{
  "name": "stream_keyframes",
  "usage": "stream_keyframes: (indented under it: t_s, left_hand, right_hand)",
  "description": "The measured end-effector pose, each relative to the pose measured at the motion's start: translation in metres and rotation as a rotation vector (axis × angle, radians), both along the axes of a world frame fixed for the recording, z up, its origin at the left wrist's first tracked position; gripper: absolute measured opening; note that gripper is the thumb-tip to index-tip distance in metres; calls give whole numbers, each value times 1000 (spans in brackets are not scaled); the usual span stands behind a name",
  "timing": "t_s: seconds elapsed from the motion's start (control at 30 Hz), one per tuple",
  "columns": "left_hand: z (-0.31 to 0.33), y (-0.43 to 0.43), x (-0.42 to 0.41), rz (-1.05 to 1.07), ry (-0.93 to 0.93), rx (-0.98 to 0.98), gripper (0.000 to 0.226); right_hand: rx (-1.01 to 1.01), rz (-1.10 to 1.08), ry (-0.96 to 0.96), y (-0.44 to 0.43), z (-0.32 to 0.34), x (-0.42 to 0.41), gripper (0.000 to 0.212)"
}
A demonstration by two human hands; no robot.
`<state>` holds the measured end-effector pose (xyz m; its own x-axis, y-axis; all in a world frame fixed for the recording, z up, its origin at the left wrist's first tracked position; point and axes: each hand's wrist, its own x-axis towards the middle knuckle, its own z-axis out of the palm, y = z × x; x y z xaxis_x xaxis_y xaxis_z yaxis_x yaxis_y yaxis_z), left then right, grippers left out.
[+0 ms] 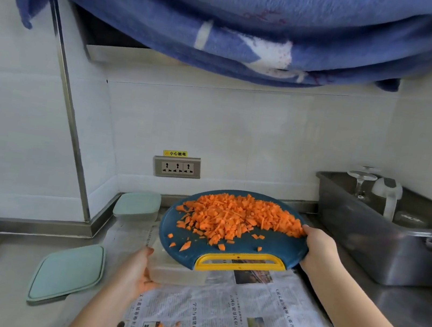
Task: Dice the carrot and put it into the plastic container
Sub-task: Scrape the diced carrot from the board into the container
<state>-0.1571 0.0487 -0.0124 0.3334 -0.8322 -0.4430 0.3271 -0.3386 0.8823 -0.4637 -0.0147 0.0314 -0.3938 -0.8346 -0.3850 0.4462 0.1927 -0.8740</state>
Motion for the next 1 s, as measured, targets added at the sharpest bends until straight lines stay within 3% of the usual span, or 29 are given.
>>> stream_keyframes:
  t_s: [0.07, 0.13, 0.2, 0.3, 0.47, 0.53, 0.63, 0.7, 0.8, 1.0]
  left_hand:
    - [1, 0, 8, 56, -174, -65, 41]
    - [2, -3, 24, 80, -256, -139, 60]
    - [5, -6, 36, 130, -33, -223, 75]
    - [22, 2, 29, -7, 373, -304, 57]
    - [30, 8, 23, -35, 493, -383, 41]
    - [32, 6, 26, -3, 505, -380, 41]
    - [31, 6, 34, 38, 445, -383, 48]
    - [27, 4, 39, 51, 422, -384, 49]
    - [21, 7, 42, 52, 415, -390, 55]
    - [14, 17, 49, 63, 420, -406, 48]
  right_hand:
    - [11, 27, 19, 4, -1, 5, 36]
    - [0, 59, 24, 7, 0, 12, 32]
    - [-8, 80, 29, 9, 4, 22, 31]
    - [-33, 127, 11, 12, 8, 41, 32]
    - [-164, 232, -38, 25, 19, 55, 29]
    - [-158, 309, 227, 30, 17, 42, 41]
    - [41, 352, 1124, 39, -1, 8, 32]
    - [238, 423, 1516, 45, -17, -12, 39]
    - [467, 509, 1616, 54, -37, -25, 50]
    - [368, 481, 1615, 47, -56, -27, 36]
